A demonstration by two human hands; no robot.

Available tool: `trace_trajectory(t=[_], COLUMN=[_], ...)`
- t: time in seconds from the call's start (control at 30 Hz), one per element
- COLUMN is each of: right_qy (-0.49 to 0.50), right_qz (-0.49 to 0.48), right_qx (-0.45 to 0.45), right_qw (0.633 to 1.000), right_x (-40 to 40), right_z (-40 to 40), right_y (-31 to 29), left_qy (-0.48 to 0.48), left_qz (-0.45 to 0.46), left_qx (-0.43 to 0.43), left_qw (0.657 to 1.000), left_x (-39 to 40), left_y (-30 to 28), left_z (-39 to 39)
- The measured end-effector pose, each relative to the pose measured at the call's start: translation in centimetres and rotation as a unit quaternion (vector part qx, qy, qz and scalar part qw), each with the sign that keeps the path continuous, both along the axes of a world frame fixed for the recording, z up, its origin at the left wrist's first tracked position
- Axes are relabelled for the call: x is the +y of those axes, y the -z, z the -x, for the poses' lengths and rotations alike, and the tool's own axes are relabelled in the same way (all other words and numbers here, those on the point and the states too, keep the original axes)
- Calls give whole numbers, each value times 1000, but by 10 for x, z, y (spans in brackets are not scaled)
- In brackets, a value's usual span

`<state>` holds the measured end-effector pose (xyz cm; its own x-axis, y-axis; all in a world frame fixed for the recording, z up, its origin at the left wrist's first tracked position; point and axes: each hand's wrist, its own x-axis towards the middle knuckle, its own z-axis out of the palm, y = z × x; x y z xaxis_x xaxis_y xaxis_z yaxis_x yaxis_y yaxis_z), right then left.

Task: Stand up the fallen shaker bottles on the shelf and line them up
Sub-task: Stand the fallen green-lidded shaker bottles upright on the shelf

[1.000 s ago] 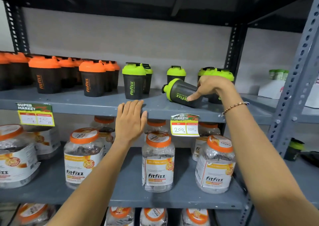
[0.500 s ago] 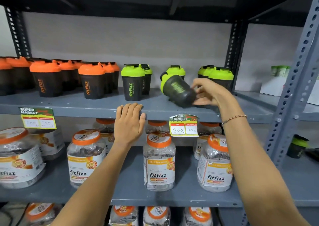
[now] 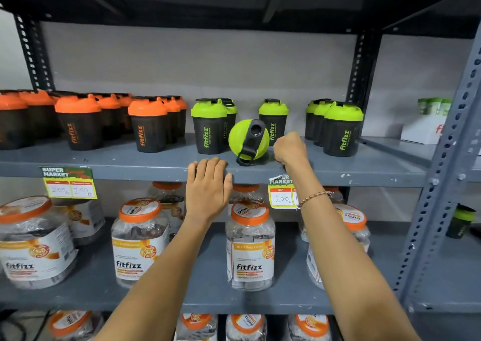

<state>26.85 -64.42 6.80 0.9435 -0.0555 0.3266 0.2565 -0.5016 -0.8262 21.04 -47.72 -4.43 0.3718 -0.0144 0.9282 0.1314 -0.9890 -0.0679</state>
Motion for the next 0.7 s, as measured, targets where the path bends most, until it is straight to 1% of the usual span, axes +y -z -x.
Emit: trace_trajectory(t=[0.1, 0.2, 0.27, 0.3, 0.33, 0.4, 0.43, 0.5, 0.57, 0.63, 0.7], right_qy=[12, 16, 1, -20, -48, -101, -111, -89, -32, 26, 39], right_qz=[-13, -18, -17, -3, 25, 119, 161, 193, 207, 246, 266], right_qx=[-44, -127, -188, -200, -197, -159, -142, -141, -160, -163, -145], right_qw=[999, 992, 982, 980, 979, 975, 970, 967, 965, 955, 952], right_x=[3, 2, 3, 4, 6, 7, 7, 5, 7, 14, 22], right_z=[4, 10, 15, 16, 16, 18, 19, 20, 20, 22, 25], right_y=[0, -12, -24, -30, -34, -35, -33, -29, -26, -26, -27], left_qy=[3, 5, 9, 10, 12, 16, 17, 19, 20, 19, 18], left_qz=[-11, -4, -1, 1, 3, 5, 5, 3, 6, 9, 9], left_qx=[8, 14, 15, 15, 15, 16, 15, 10, 6, 6, 7], left_qw=[1000, 1000, 1000, 1000, 1000, 1000, 1000, 1000, 1000, 1000, 1000], left_x=[3, 2, 1, 1, 1, 1, 1, 1, 1, 1, 0], left_y=[0, 0, 0, -1, -1, -1, 0, 0, 0, 0, 0], left_z=[1, 2, 3, 3, 3, 3, 3, 3, 3, 4, 4])
